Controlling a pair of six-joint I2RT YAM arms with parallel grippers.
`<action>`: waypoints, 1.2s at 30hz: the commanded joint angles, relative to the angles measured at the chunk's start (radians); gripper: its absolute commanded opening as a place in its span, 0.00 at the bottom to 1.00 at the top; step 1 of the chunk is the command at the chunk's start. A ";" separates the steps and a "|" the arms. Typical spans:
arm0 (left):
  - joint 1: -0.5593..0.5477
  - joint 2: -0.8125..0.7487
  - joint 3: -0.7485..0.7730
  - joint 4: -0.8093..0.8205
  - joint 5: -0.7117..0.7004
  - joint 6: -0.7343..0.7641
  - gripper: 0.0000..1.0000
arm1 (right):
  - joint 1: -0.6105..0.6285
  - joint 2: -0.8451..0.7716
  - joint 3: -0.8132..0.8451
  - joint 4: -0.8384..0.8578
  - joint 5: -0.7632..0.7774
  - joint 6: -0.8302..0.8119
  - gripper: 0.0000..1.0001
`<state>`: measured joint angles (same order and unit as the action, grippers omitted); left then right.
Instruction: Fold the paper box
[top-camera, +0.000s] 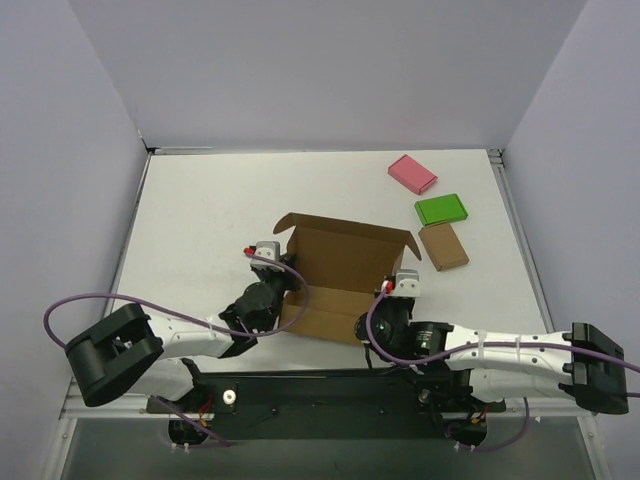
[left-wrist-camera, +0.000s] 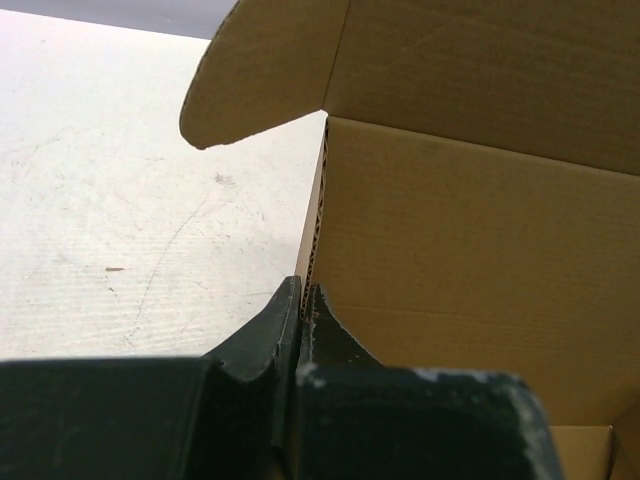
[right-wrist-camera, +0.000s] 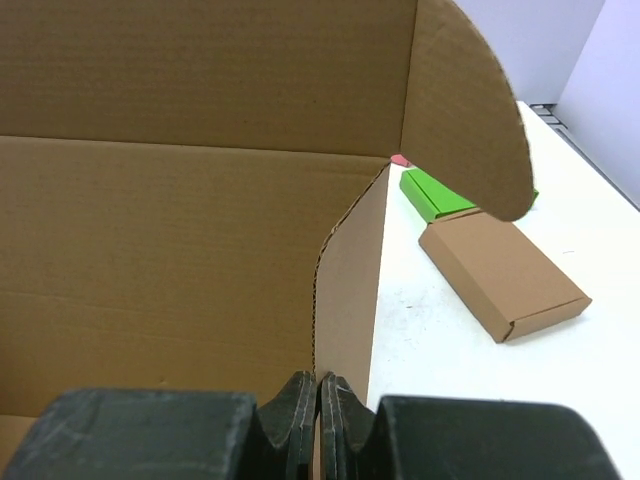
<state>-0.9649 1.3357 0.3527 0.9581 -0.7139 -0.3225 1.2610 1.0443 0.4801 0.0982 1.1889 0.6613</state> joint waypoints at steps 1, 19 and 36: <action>-0.069 0.025 -0.041 -0.079 0.054 -0.081 0.00 | 0.075 -0.024 0.026 -0.143 0.014 0.179 0.02; -0.179 -0.044 -0.098 -0.059 -0.076 -0.040 0.00 | 0.218 -0.247 0.159 -0.544 -0.104 0.309 0.73; -0.201 -0.144 -0.118 -0.051 -0.148 0.031 0.00 | 0.215 -0.195 0.126 -0.657 -0.026 0.425 0.22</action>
<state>-1.1576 1.2243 0.2562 0.9726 -0.8387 -0.3199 1.4780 0.8059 0.6289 -0.5396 1.1137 1.0077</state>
